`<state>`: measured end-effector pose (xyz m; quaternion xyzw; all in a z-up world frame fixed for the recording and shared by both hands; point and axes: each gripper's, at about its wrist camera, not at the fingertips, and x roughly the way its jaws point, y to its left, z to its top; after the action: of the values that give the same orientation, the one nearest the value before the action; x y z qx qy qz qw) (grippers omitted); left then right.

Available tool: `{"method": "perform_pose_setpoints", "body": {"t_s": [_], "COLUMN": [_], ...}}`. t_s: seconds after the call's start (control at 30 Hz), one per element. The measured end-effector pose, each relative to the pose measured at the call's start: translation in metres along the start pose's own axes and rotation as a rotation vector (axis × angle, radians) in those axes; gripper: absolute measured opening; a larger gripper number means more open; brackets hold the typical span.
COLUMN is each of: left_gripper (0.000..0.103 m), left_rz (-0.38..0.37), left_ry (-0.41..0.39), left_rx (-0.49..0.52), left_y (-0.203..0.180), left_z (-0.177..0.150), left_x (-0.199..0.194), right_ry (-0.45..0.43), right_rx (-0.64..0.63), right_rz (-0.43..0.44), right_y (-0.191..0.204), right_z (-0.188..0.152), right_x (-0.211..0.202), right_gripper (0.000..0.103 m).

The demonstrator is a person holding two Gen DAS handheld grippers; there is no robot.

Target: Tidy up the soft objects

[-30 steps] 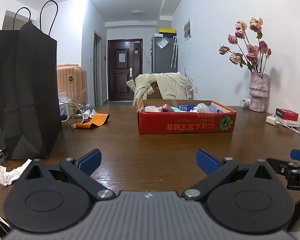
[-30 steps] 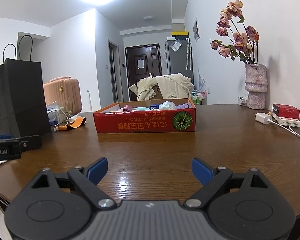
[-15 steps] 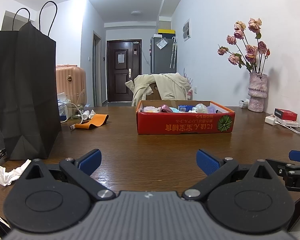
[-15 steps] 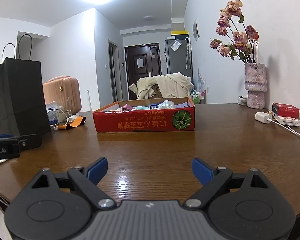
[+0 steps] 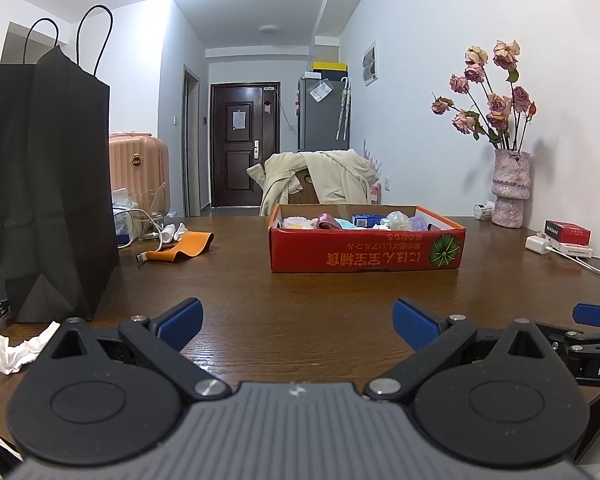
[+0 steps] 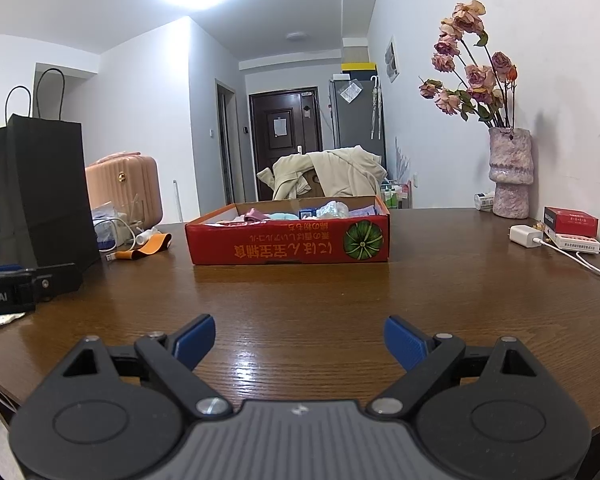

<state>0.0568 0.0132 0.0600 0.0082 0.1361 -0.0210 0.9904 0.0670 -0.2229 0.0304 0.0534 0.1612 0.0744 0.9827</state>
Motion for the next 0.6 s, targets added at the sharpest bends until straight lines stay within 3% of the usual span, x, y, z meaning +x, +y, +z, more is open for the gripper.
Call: {"method": "perform_pose_setpoints", "body": {"t_s": [0.6], "left_gripper": [0.103], "left_rz": [-0.004], "left_ry": [-0.027], "left_rx": [-0.017], "left_y": [0.0013], "left_z": [0.0012], "left_x": [-0.0030], "right_ry": [-0.005], "right_rx": [0.001], "right_rz": [0.001], "right_y": [0.0007], "right_z": [-0.0007], "right_x": [-0.0033], "right_gripper": [0.092]}}
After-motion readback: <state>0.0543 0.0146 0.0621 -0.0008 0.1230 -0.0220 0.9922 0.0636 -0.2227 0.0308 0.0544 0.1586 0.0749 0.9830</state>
